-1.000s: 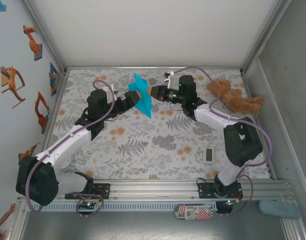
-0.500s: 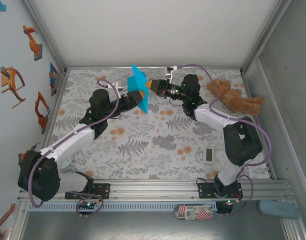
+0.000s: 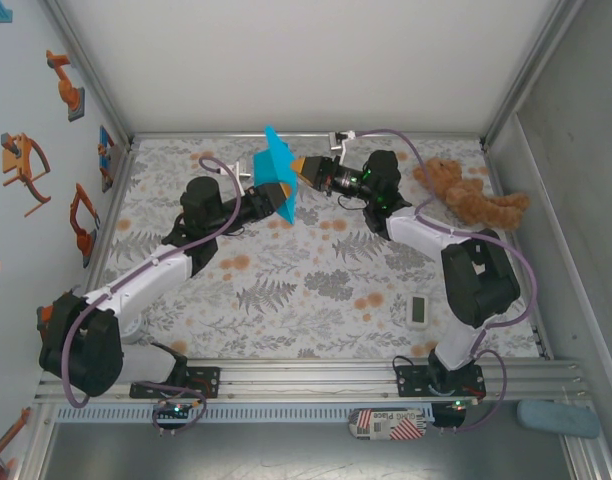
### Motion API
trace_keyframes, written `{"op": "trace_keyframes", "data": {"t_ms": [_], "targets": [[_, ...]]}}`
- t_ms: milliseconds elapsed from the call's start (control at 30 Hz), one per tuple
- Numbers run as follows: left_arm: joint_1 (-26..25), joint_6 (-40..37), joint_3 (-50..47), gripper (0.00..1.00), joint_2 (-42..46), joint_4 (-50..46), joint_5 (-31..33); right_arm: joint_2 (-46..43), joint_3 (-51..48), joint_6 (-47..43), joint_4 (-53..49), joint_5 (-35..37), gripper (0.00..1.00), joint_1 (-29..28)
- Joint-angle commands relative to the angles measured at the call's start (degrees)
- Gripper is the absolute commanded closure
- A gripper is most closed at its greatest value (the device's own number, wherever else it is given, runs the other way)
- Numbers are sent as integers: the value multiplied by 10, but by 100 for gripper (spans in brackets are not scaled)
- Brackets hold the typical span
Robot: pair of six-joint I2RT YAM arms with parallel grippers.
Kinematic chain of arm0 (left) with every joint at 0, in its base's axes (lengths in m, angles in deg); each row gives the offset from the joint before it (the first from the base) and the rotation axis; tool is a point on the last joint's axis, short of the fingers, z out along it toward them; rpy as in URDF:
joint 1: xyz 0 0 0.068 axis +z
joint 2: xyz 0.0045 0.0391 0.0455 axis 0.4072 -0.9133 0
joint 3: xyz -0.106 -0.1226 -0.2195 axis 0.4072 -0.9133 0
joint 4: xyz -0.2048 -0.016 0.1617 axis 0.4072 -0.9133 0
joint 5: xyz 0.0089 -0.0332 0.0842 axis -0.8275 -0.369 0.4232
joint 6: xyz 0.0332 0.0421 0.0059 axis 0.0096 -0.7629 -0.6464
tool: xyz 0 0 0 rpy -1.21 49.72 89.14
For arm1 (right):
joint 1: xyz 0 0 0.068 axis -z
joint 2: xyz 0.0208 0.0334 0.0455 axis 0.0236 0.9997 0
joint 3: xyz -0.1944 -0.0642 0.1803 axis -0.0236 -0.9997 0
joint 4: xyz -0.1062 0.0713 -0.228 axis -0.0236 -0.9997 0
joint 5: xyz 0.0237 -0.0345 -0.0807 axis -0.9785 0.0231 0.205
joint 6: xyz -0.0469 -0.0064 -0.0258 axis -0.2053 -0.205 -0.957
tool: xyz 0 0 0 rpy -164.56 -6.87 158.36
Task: Fold a paper plane with a square sheet of paper (pick it up from the middle)
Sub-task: Turn over the paper at the center of the table.
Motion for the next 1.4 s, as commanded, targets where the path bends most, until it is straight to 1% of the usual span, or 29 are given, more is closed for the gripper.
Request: {"op": "trace_keyframes", "data": {"t_ms": [0, 267, 500, 567, 633, 733, 833, 967, 1000, 1033, 1100, 1133, 1200, 1267, 1367], "targets": [[0, -7, 19, 61, -8, 20, -13, 7, 5, 11, 37, -10, 100, 5], [7, 23, 20, 68, -29, 57, -29, 17, -2, 12, 41, -5, 100, 7], [17, 35, 9, 71, -28, 81, -30, 24, -7, 13, 41, 0, 100, 11], [18, 38, 8, 75, -30, 83, -31, 25, -8, 13, 41, 0, 100, 11], [21, 40, 13, 81, -33, 66, -30, 25, -12, 10, 41, 5, 99, 12], [22, 40, 19, 84, -42, 50, -30, 18, -24, 2, 40, 17, 94, 15], [23, 37, 20, 87, -44, 42, -28, 6, -41, -8, 40, 25, 85, 24], [25, 21, 20, 88, -44, 17, -17, -6, -66, -18, 40, 37, 71, 45], [27, 14, 20, 88, -42, 6, -12, -11, -74, -23, 37, 39, 65, 52], [28, 6, 20, 88, -39, -6, -8, -14, -81, -25, 35, 42, 61, 58], [31, -23, 27, 88, -31, -62, 15, -25, -98, -39, 18, 48, 58, 72], [31, -43, 35, 88, -28, -100, 30, -30, -104, -52, 5, 50, 57, 76], [25, -101, 63, 88, -21, -209, 84, -49, -113, -89, -46, 59, 57, 84], [13, -158, 100, 88, -21, -317, 158, -74, -115, -143, -127, 77, 56, 86], [-10, -224, 162, 87, -43, -460, 271, -120, -97, -258, -305, 136, 53, 86]]}}
